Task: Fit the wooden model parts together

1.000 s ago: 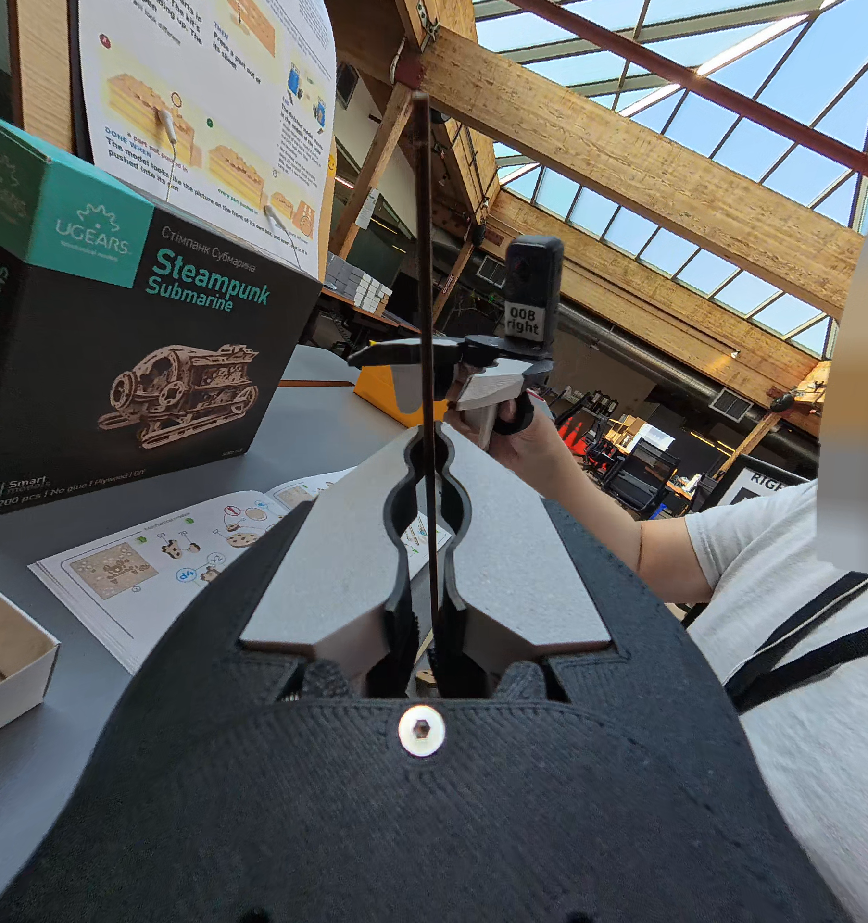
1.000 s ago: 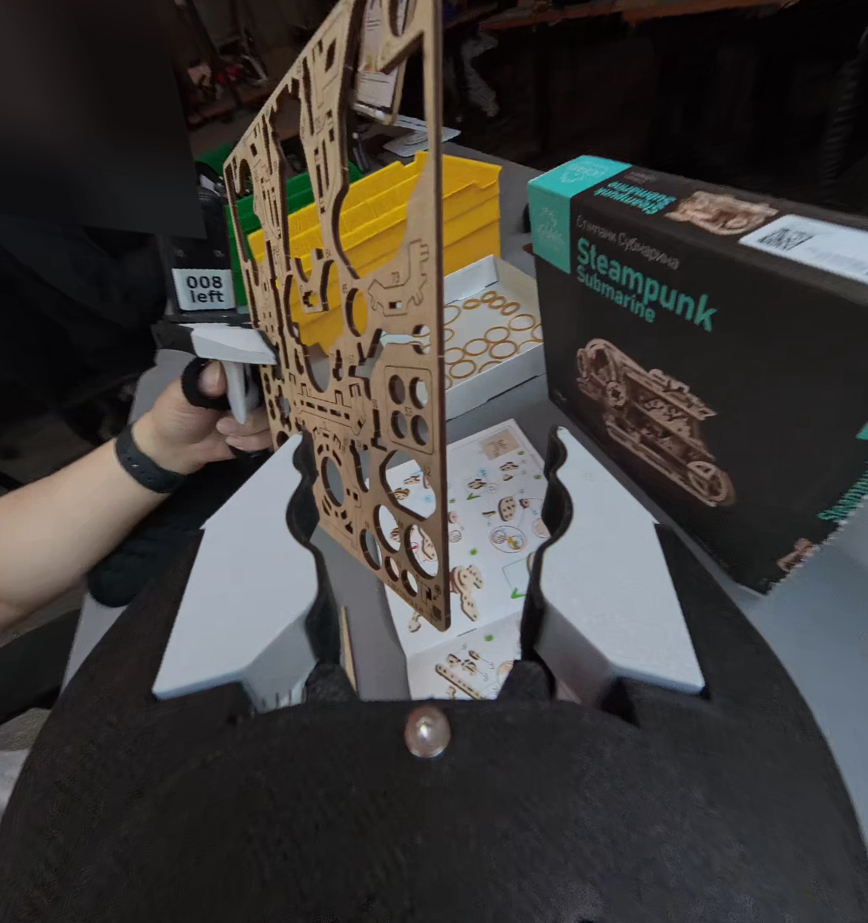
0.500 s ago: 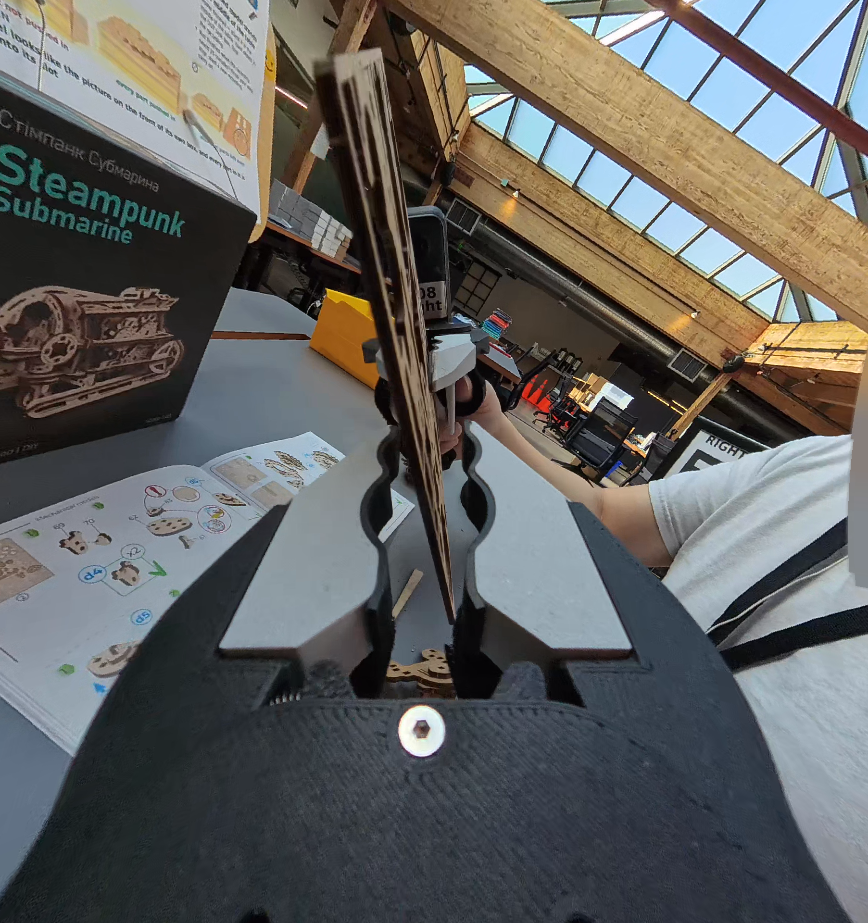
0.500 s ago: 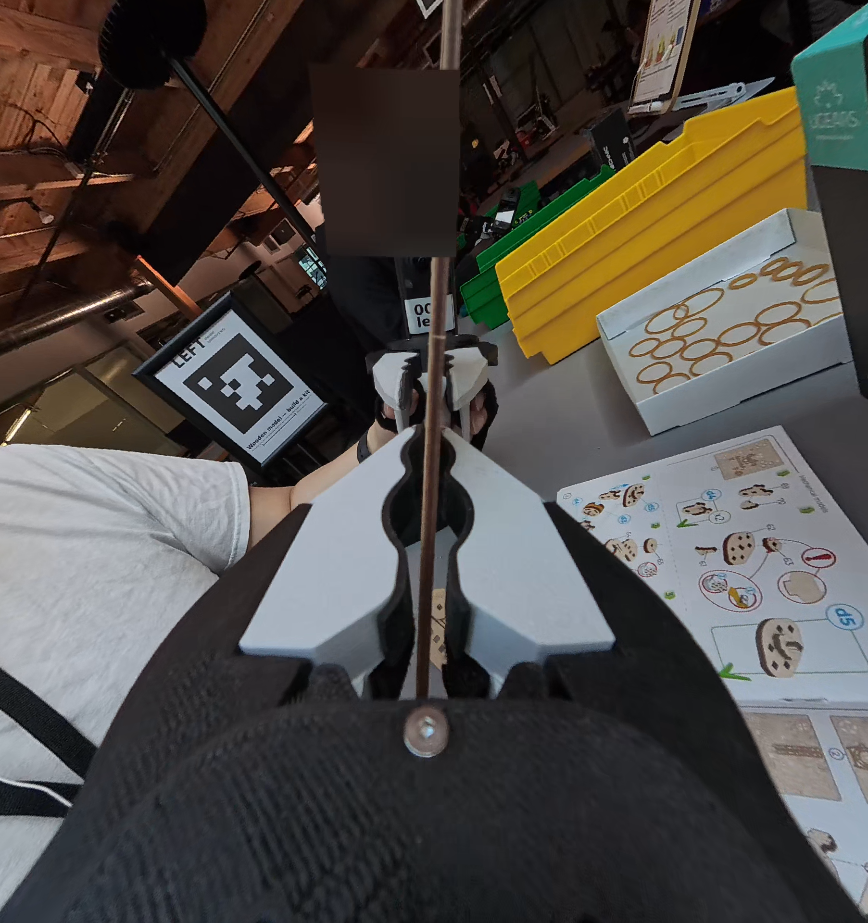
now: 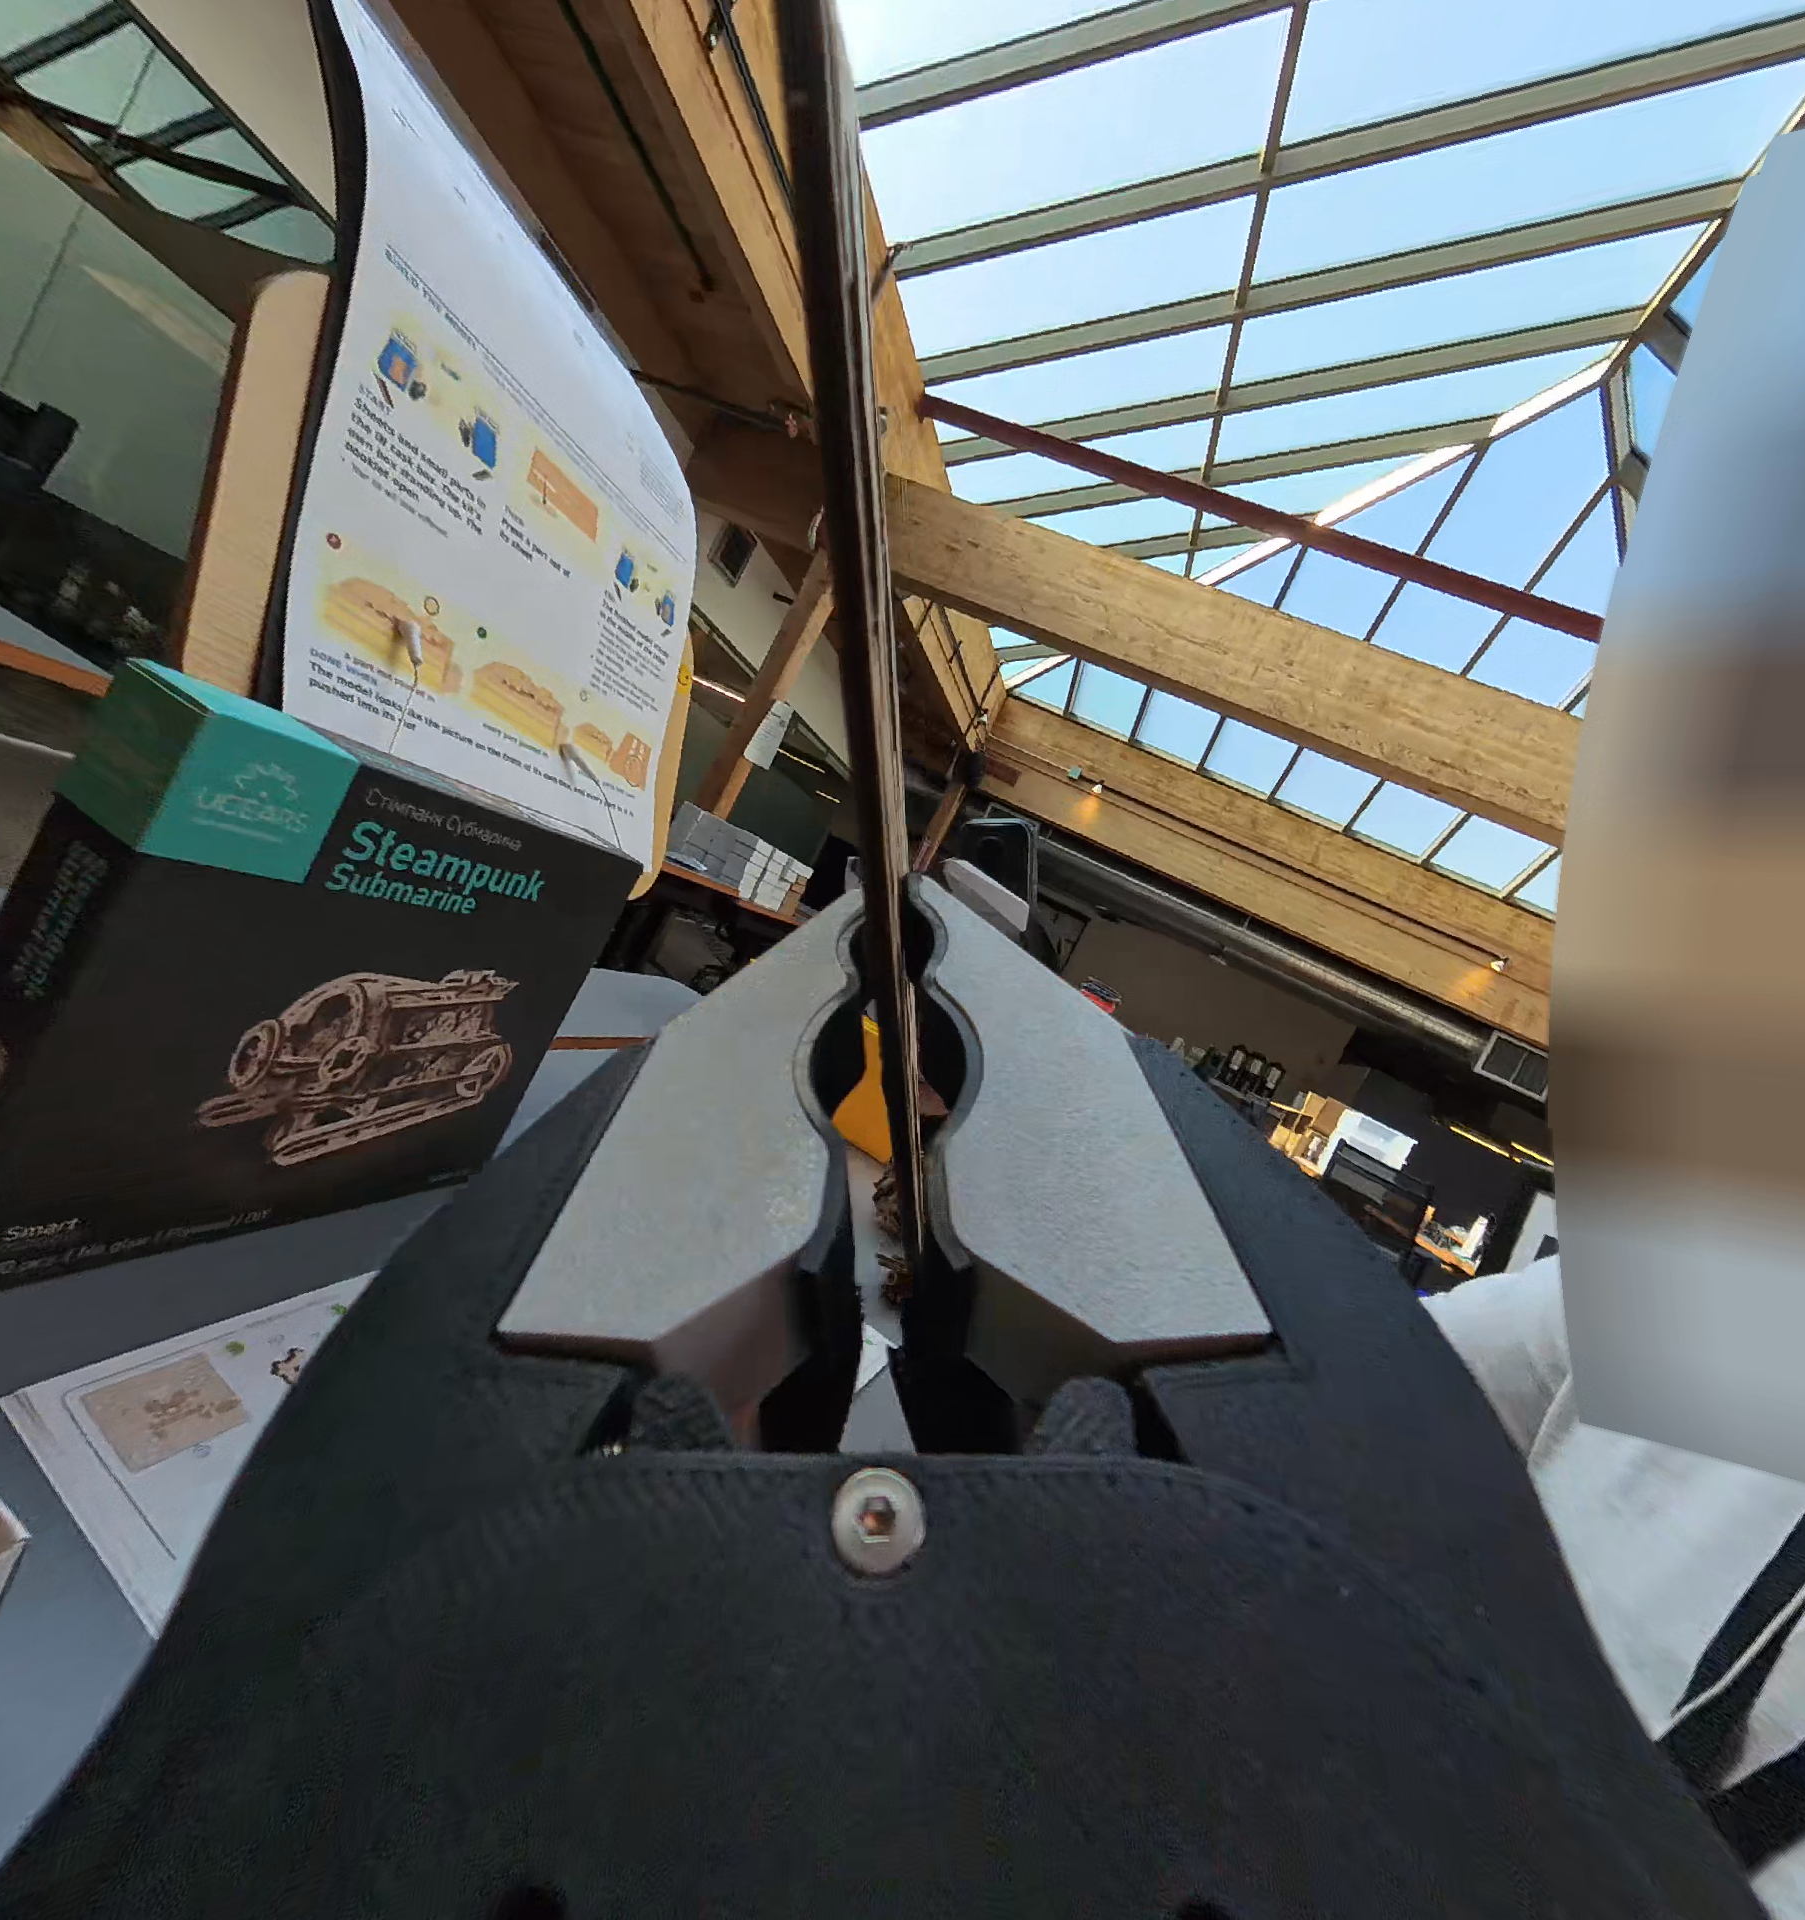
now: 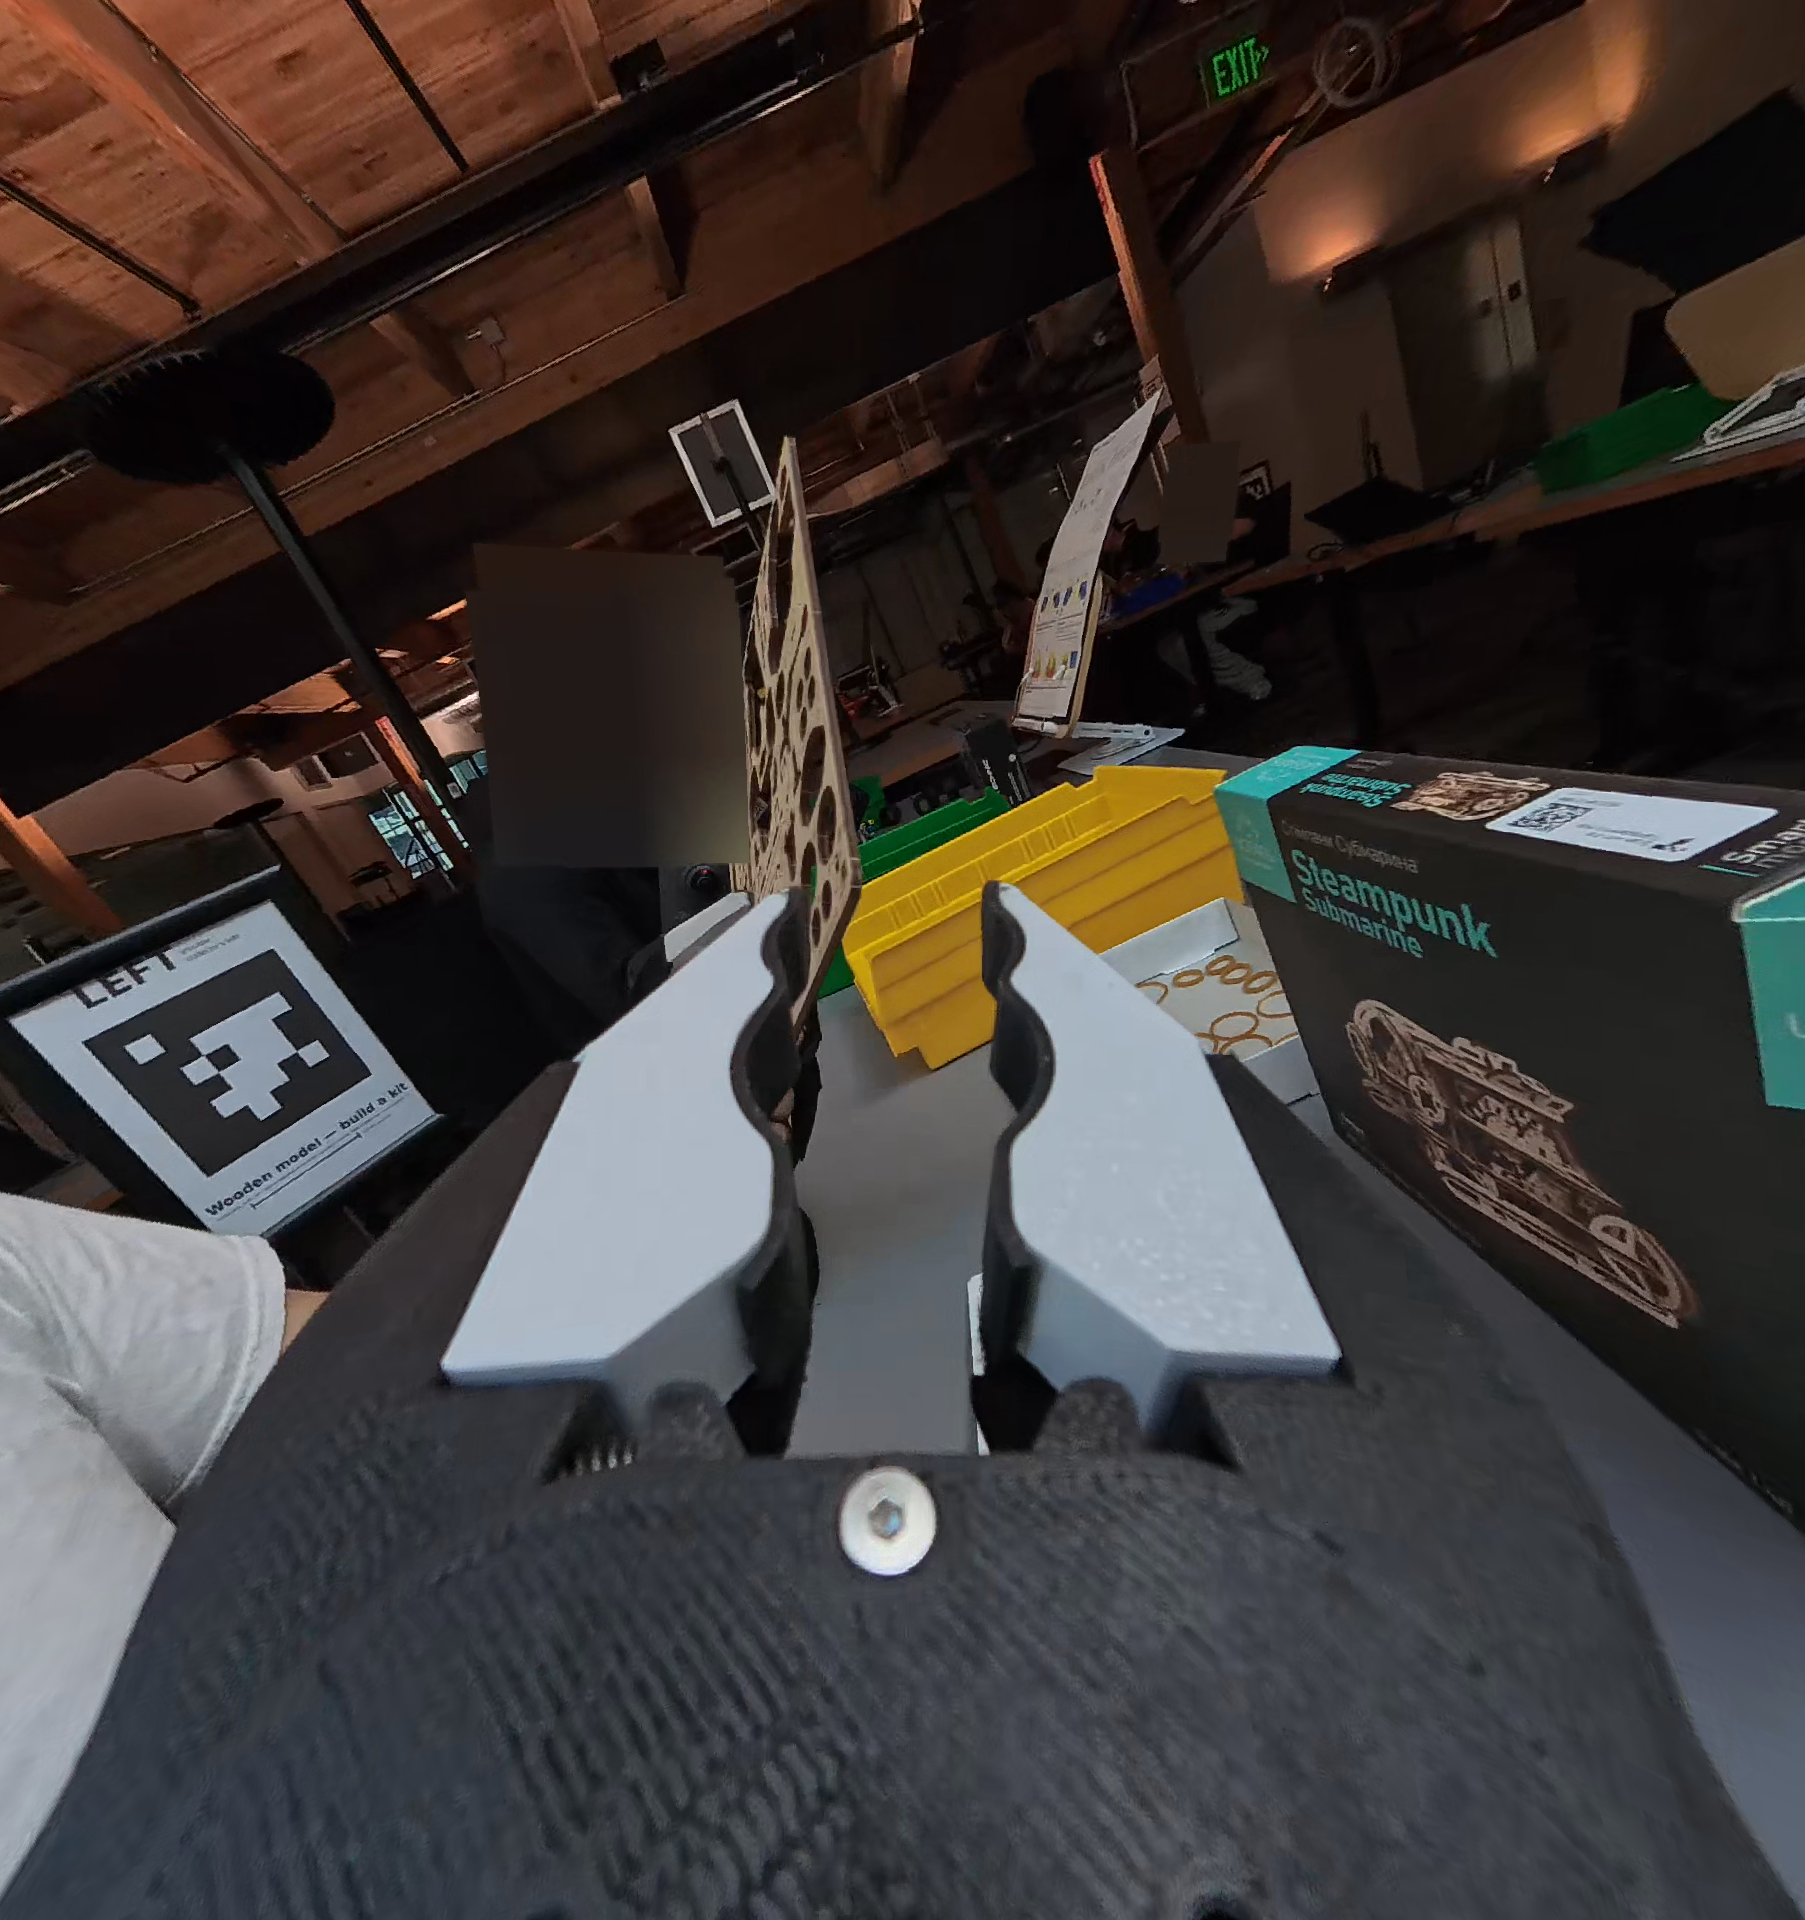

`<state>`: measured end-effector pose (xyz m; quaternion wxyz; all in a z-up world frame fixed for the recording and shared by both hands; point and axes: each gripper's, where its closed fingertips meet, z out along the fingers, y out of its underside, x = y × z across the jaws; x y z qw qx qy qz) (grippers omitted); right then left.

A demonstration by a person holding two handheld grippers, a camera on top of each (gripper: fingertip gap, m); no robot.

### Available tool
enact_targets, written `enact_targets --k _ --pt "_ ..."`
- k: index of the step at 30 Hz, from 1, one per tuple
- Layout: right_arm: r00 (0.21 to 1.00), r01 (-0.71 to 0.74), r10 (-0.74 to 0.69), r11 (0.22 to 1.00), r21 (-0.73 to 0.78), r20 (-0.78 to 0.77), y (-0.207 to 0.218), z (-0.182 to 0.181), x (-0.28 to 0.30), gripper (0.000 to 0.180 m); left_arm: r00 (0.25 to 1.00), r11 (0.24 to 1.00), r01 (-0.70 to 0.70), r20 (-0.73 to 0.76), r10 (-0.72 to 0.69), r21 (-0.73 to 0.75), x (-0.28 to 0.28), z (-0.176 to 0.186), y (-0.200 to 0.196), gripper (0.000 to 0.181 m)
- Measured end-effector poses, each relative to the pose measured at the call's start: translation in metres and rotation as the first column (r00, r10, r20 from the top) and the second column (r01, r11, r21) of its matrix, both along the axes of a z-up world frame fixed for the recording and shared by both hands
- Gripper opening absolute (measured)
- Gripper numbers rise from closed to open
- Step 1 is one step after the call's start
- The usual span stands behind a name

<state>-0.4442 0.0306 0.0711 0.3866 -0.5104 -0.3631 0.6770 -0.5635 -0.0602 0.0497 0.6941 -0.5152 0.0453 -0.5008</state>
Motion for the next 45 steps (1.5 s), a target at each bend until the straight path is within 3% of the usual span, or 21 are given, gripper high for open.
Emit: enact_targets --k 4,10,13,15,21,23,26,28,35,39,45 --pt "1.0 -0.023 0.023 0.999 -0.044 -0.012 -0.011 -0.006 -0.011 0.037 0.999 0.999 -0.031 0.02 0.03 0.042 -0.003 0.004 -0.002 0.0" --pt "0.991 -0.124 0.129 0.985 -0.12 0.042 -0.051 -0.033 -0.052 0.059 1.0 1.0 0.007 0.017 -0.007 0.002 0.02 -0.007 0.005 0.0" --pt "0.987 -0.148 0.155 0.981 -0.127 0.045 -0.059 -0.039 -0.062 0.047 1.0 1.0 0.009 -0.007 -0.009 -0.027 0.036 -0.017 0.012 0.0" --pt "0.979 -0.2 0.203 0.971 -0.13 0.015 -0.062 -0.038 -0.059 0.002 0.999 0.999 0.02 -0.025 -0.021 -0.047 0.046 -0.024 0.016 0.0" --pt "0.969 -0.236 0.244 0.957 -0.167 0.031 -0.049 -0.04 -0.045 0.001 0.999 0.998 -0.013 -0.046 0.01 -0.061 0.04 -0.028 0.021 0.01" --pt "0.966 -0.252 0.26 0.951 -0.181 0.02 -0.048 -0.04 -0.043 0.001 0.998 0.997 0.029 -0.059 -0.033 -0.066 0.043 -0.029 0.019 0.005" --pt "0.957 -0.277 0.288 0.941 -0.193 0.031 -0.052 -0.045 -0.045 0.001 0.988 0.989 0.108 -0.101 -0.118 -0.106 0.058 -0.037 0.019 0.017" --pt "0.954 -0.287 0.297 0.938 -0.197 0.026 -0.055 -0.046 -0.046 0.001 0.98 0.985 0.122 -0.142 -0.139 -0.121 0.066 -0.042 0.018 0.001" --pt "0.962 -0.256 0.269 0.946 -0.2 0.039 -0.048 -0.051 -0.044 0.001 0.976 0.983 0.093 -0.183 -0.121 -0.157 0.068 -0.049 0.023 0.0" --pt "0.969 -0.222 0.239 0.951 -0.213 0.059 -0.053 -0.055 -0.053 0.025 0.973 0.986 0.064 -0.21 -0.096 -0.155 0.069 -0.051 0.024 0.0" --pt "0.969 -0.217 0.24 0.941 -0.261 0.06 -0.054 -0.065 -0.058 0.011 0.975 0.981 0.075 -0.191 -0.109 -0.177 0.07 -0.054 0.025 0.0"
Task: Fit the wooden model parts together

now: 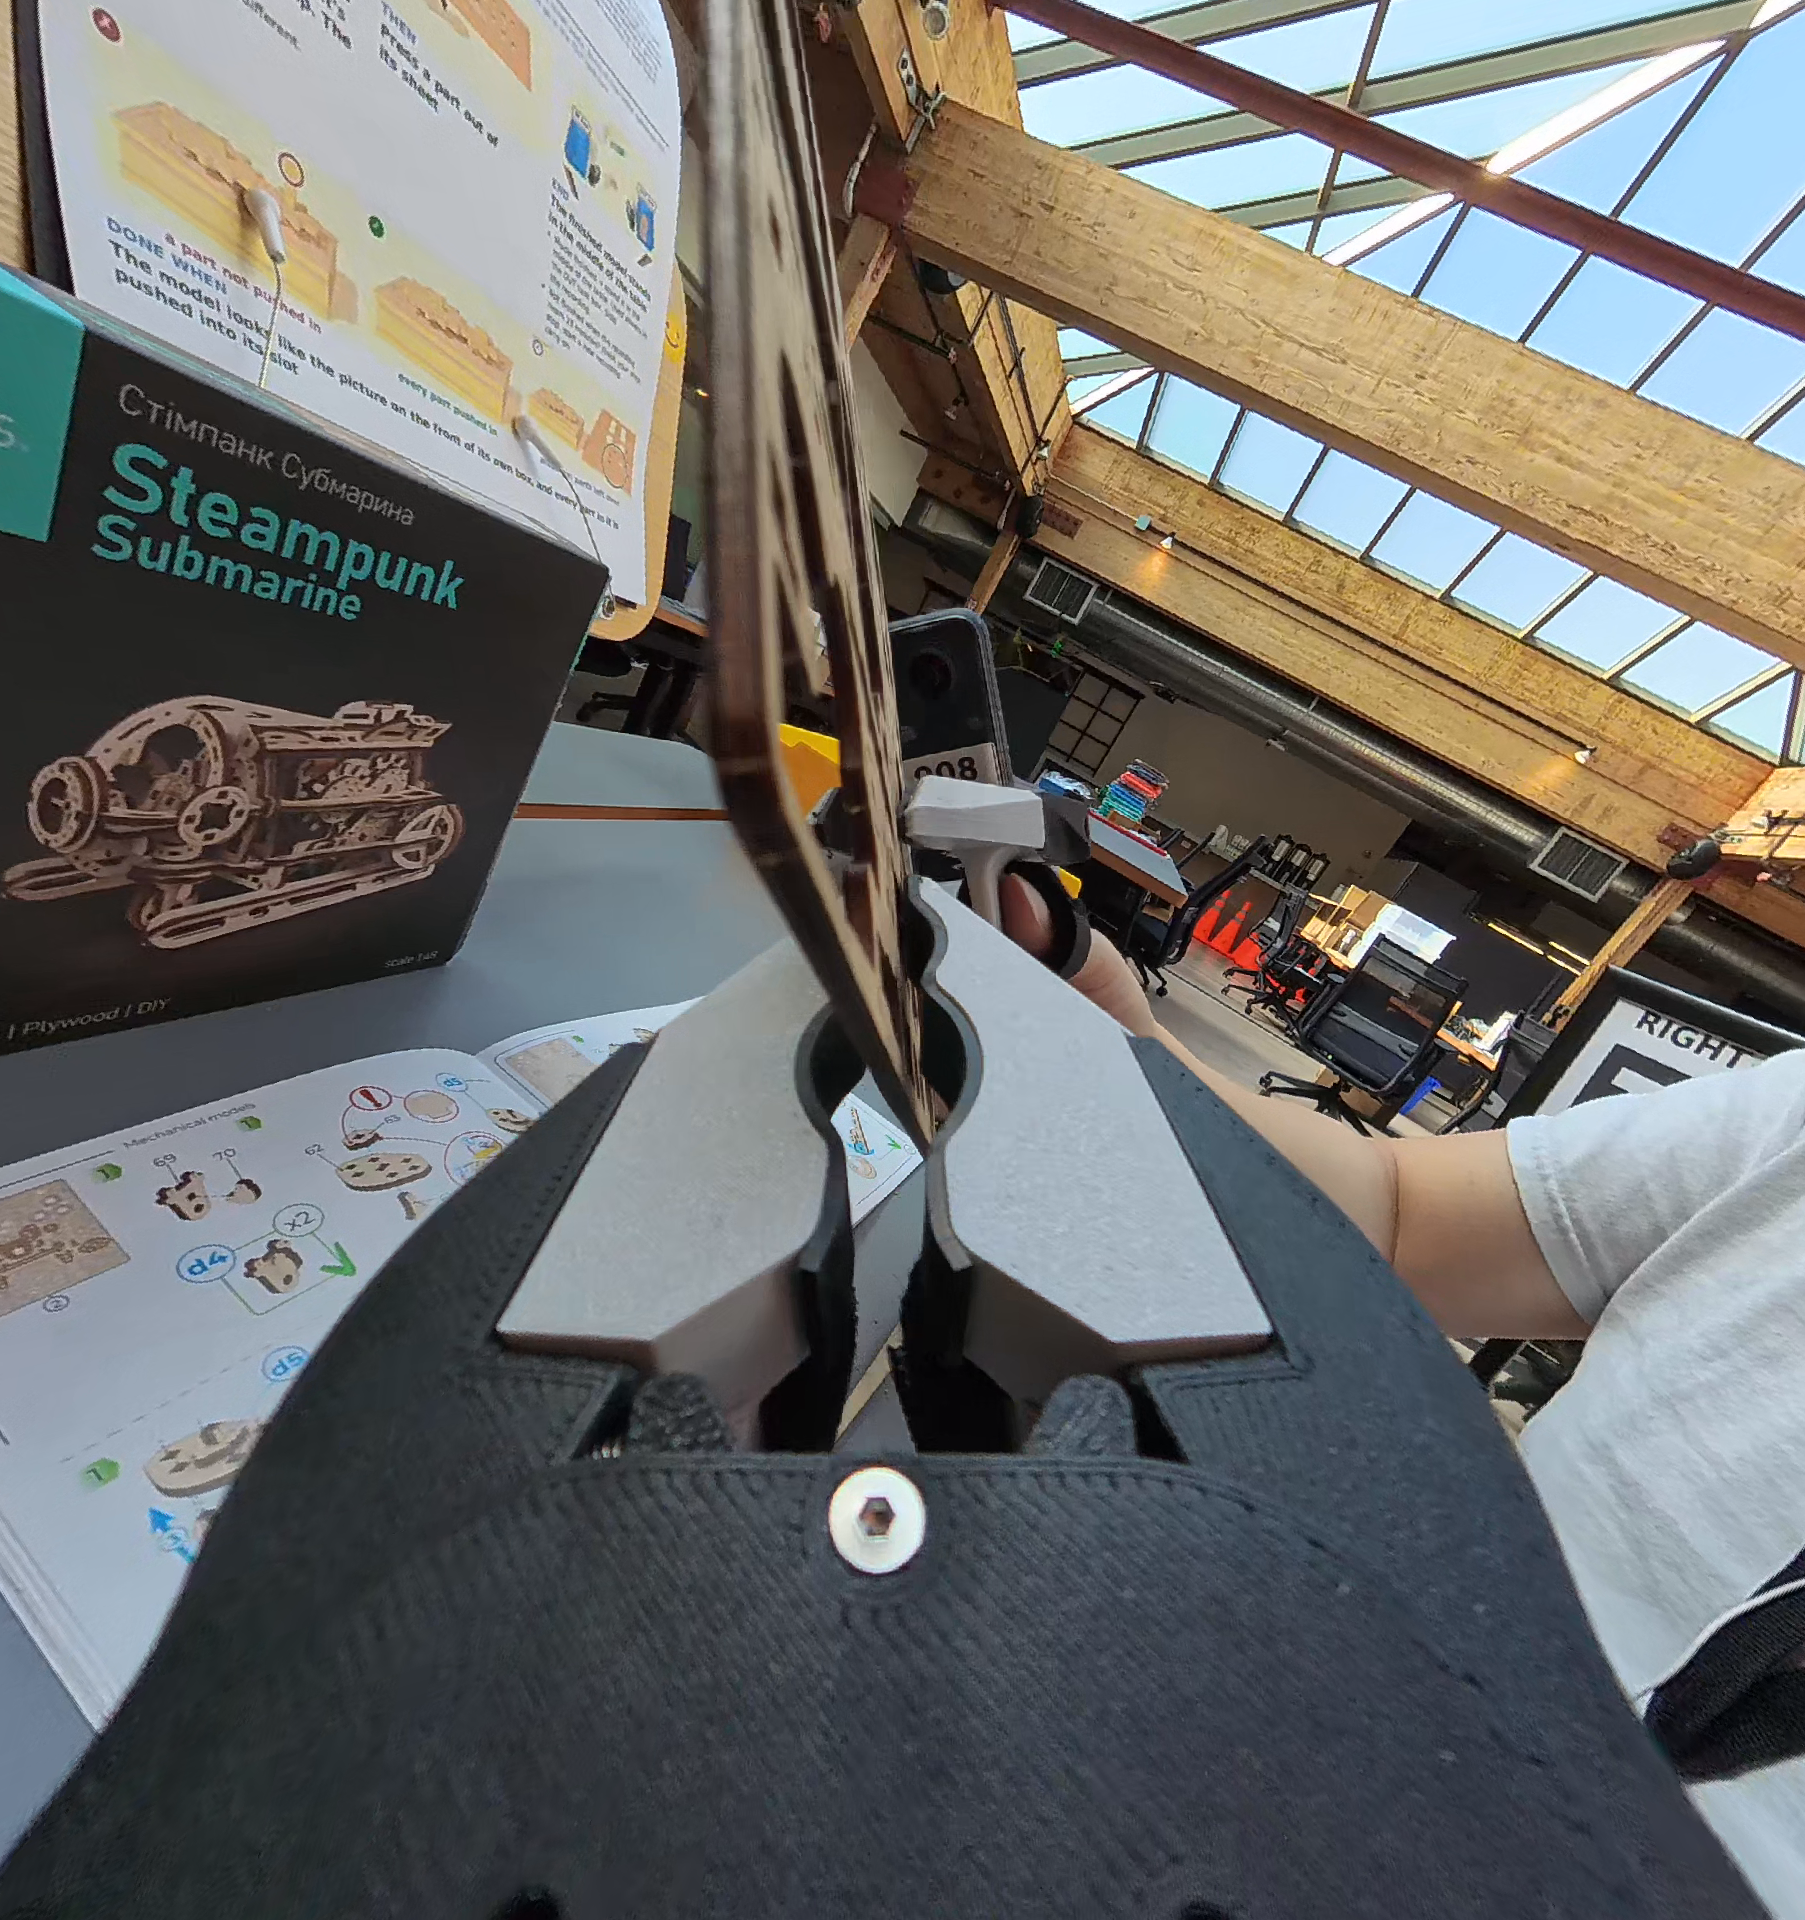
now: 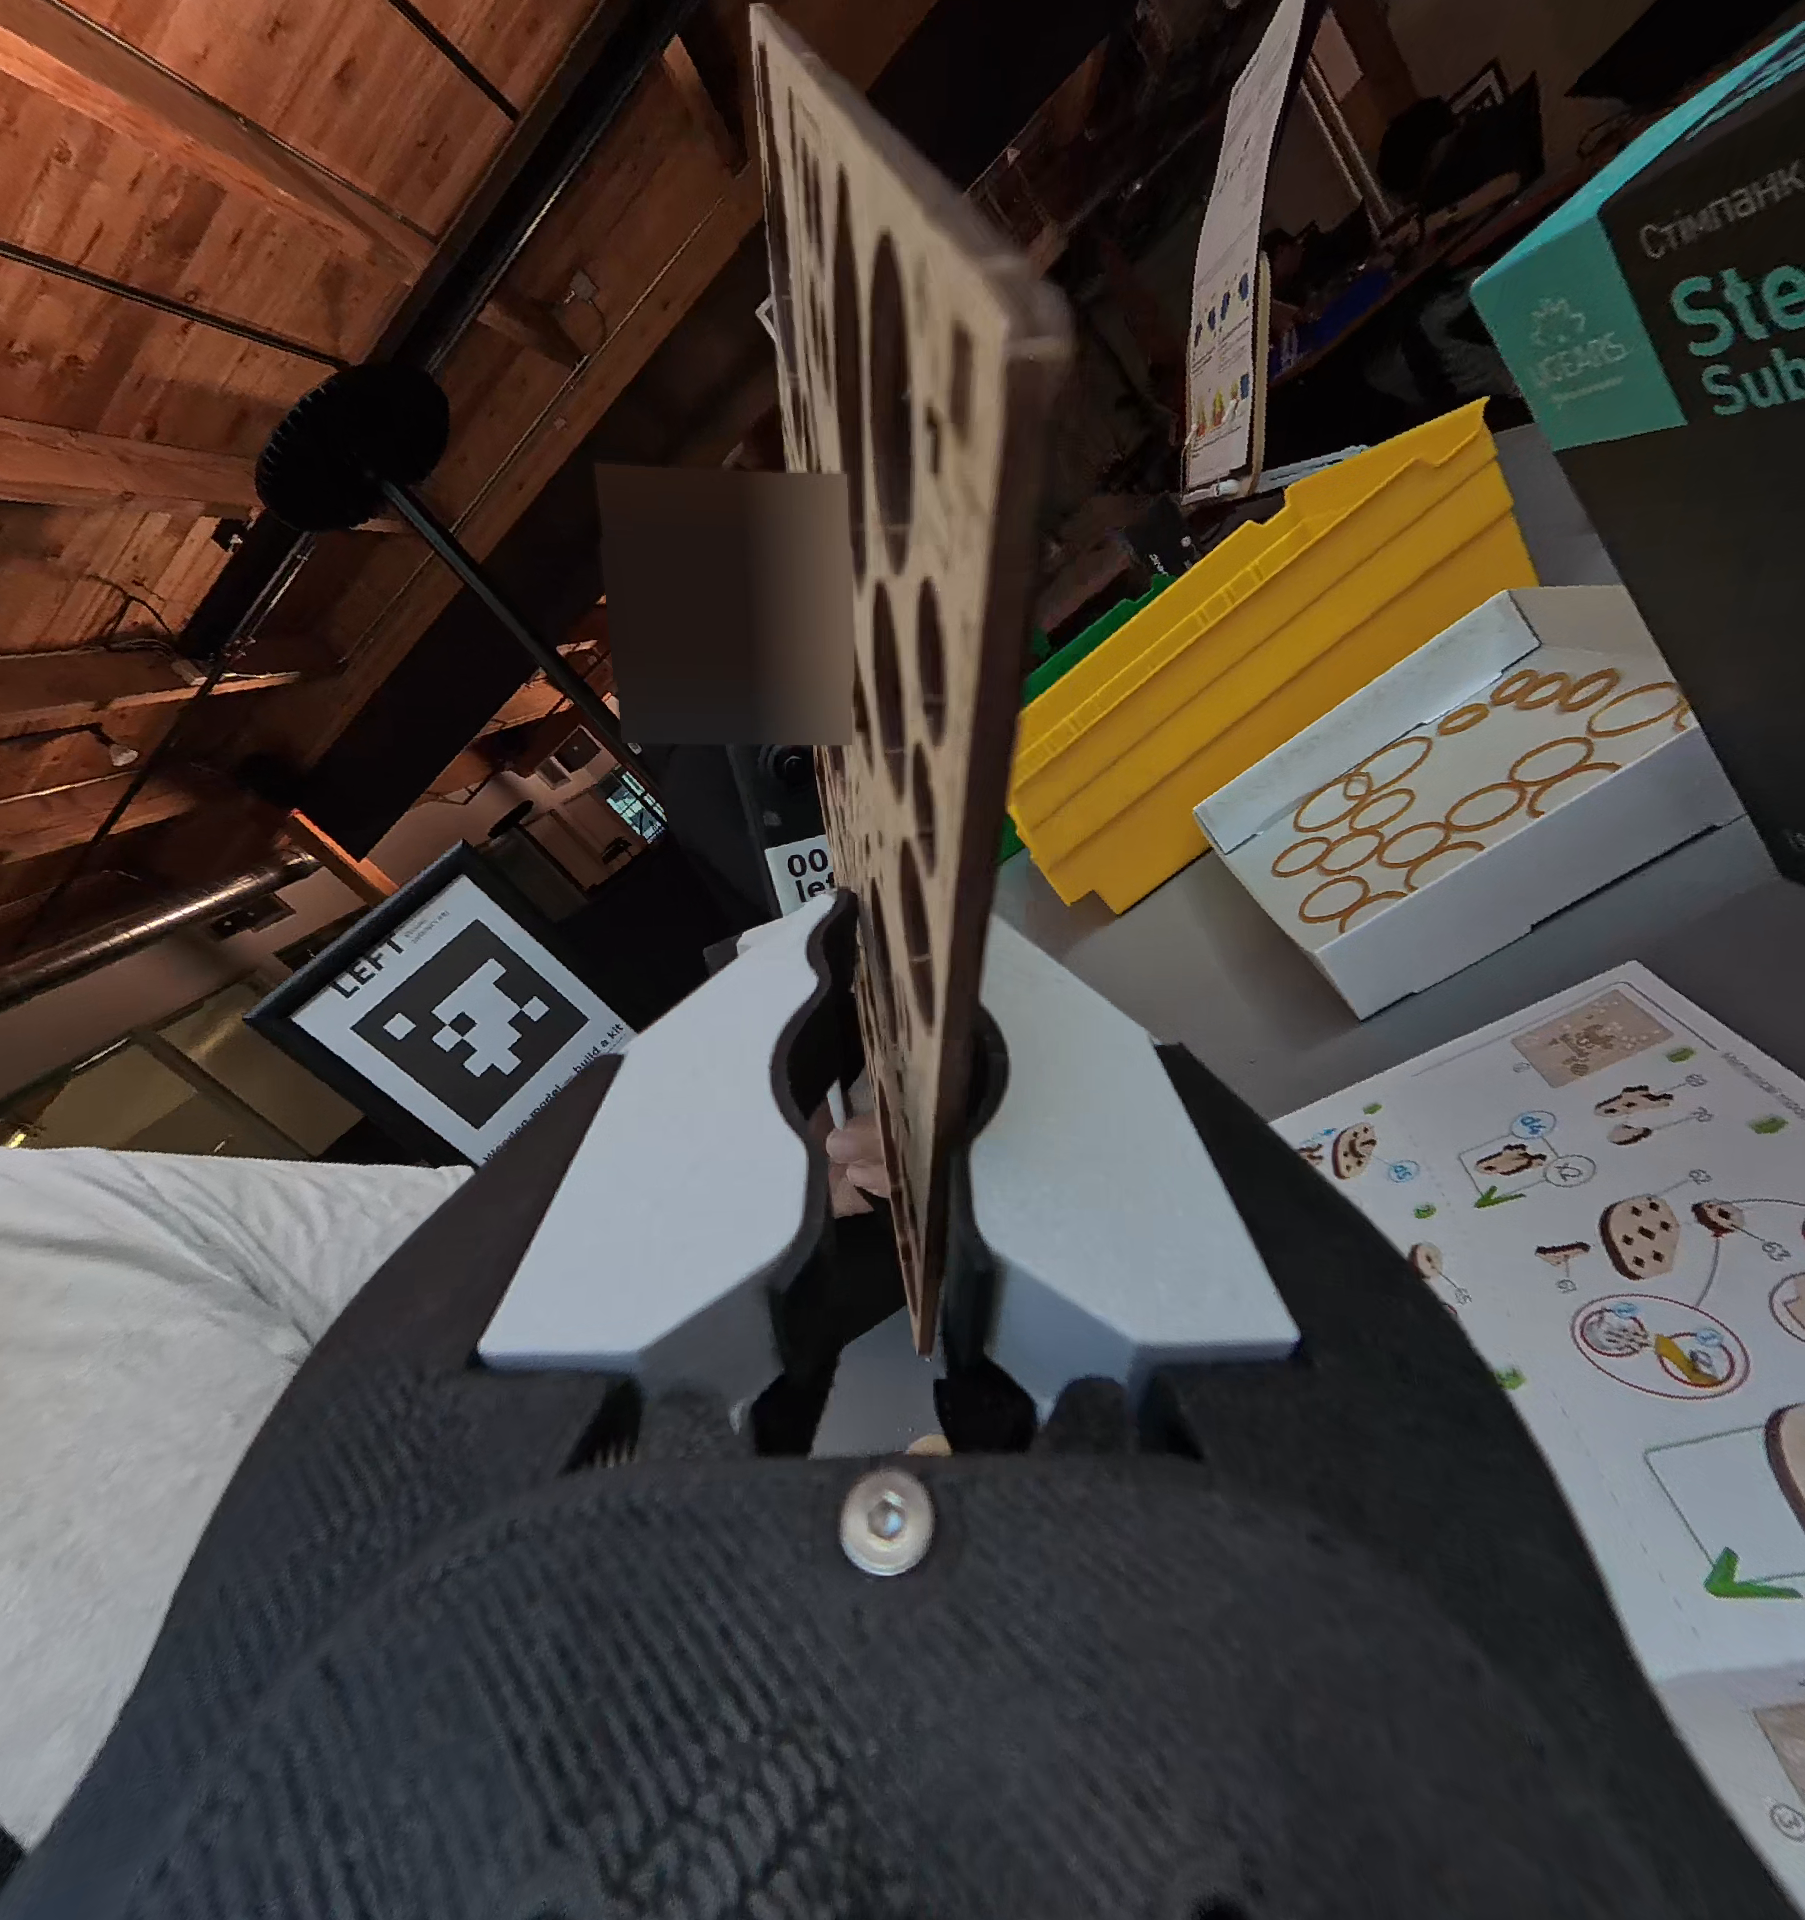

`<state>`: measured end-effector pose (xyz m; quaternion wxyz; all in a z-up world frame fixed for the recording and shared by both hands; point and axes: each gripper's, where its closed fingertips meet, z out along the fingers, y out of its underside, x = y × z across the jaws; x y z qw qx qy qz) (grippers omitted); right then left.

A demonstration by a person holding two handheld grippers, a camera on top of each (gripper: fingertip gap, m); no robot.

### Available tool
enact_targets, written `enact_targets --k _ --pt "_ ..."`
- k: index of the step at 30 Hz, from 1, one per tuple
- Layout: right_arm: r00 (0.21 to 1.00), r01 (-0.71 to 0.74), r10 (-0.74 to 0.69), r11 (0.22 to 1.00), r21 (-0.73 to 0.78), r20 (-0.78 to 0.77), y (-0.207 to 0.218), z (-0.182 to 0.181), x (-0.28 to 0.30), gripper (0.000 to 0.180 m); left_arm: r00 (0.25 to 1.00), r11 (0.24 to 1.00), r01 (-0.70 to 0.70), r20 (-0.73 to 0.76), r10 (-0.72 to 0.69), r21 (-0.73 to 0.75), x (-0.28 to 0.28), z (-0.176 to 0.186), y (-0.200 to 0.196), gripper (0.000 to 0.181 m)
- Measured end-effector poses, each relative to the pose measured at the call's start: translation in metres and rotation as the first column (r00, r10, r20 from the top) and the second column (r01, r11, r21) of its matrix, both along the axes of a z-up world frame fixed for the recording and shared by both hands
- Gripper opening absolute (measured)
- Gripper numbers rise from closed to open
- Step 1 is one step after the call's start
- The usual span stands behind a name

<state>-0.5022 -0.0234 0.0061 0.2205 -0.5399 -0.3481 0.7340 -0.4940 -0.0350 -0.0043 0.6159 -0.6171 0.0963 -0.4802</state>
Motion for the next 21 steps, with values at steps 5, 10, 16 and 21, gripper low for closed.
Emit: enact_targets --k 5,10,16,21 --pt "1.0 -0.014 0.014 0.999 -0.038 -0.014 -0.001 -0.002 0.001 0.003 1.0 1.0 -0.004 -0.01 0.004 -0.012 0.001 -0.003 0.0 0.0" --pt "0.999 0.037 -0.037 0.999 0.016 -0.002 0.0 -0.002 0.001 0.003 0.998 0.999 -0.052 -0.022 0.052 0.009 0.001 -0.001 0.0 0.001" --pt "0.998 0.039 -0.04 0.999 0.033 0.038 0.0 -0.004 0.003 0.005 0.996 0.997 -0.076 -0.049 0.078 0.023 0.003 -0.003 0.0 0.001" --pt "0.999 -0.005 0.005 1.0 0.0 -0.034 0.001 0.01 0.008 0.009 0.997 0.997 -0.057 -0.043 0.06 0.056 0.008 0.004 -0.001 0.0"
